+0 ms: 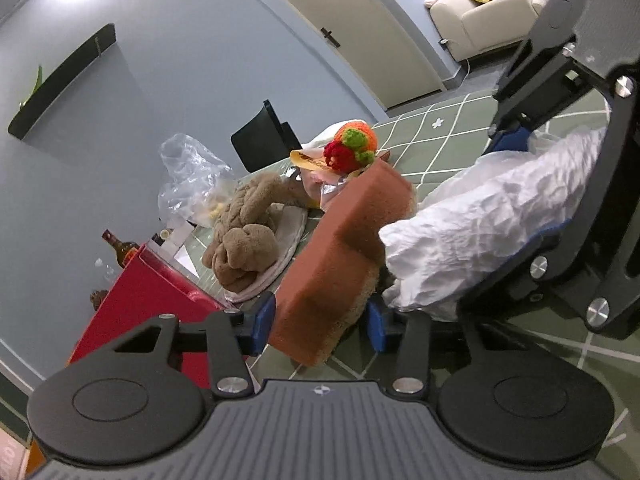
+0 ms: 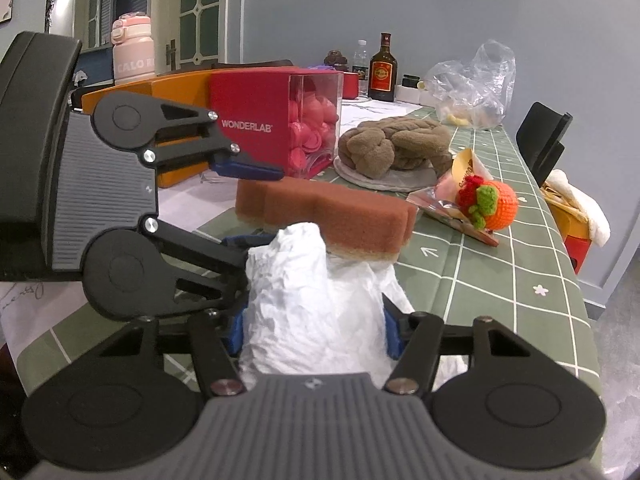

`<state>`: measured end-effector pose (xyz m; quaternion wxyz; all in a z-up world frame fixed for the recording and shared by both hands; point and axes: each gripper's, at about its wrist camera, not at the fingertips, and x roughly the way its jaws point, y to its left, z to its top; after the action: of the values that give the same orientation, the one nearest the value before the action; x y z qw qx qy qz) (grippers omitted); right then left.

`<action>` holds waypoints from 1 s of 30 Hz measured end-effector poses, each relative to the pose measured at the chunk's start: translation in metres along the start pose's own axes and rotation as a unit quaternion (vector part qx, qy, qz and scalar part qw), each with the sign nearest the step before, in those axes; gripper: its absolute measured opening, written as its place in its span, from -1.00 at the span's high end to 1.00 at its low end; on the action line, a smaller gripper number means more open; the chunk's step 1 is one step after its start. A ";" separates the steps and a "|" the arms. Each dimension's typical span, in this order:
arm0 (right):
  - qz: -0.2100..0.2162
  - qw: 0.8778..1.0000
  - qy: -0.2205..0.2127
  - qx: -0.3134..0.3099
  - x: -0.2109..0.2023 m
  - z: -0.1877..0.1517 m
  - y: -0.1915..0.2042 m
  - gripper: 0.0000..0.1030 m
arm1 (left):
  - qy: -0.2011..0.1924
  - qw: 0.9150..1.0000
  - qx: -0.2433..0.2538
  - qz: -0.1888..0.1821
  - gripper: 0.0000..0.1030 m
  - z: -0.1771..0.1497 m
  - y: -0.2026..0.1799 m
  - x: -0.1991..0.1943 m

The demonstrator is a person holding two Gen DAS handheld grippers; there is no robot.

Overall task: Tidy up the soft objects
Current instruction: 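Close the left gripper on the brown sponge and lift it, then lift the white plastic bag with the right gripper and turn toward the orange box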

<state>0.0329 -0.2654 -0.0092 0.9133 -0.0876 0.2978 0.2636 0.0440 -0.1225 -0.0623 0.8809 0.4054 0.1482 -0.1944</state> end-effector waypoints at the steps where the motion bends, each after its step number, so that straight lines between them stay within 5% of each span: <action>1: 0.000 1.000 0.000 -0.001 0.000 0.000 0.000 -0.19 | 0.001 1.000 -0.001 0.001 -0.02 0.000 0.000 0.000; 7: -0.005 1.000 -0.001 0.000 0.000 0.000 0.000 -0.14 | 0.021 0.999 -0.018 0.022 0.02 -0.003 0.001 -0.007; 15: -0.010 1.000 -0.003 0.003 -0.001 -0.001 0.000 -0.08 | 0.022 0.988 -0.152 0.017 0.26 -0.008 0.044 -0.037; 22: -0.010 1.000 -0.003 0.003 -0.001 -0.001 0.000 -0.08 | 0.036 0.939 -0.327 -0.100 0.27 -0.021 0.104 -0.053; 27: -0.011 1.000 -0.003 0.003 -0.001 -0.001 0.001 -0.08 | 0.078 0.877 -0.419 -0.222 0.27 -0.038 0.130 -0.042; 30: -0.012 1.000 -0.003 0.004 -0.001 -0.001 0.001 -0.08 | 0.089 0.885 -0.416 -0.188 0.27 -0.039 0.128 -0.034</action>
<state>0.0314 -0.2654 -0.0094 0.9177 -0.0867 0.2947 0.2517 0.0698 -0.0081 0.0114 0.8986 -0.0180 0.3669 -0.2400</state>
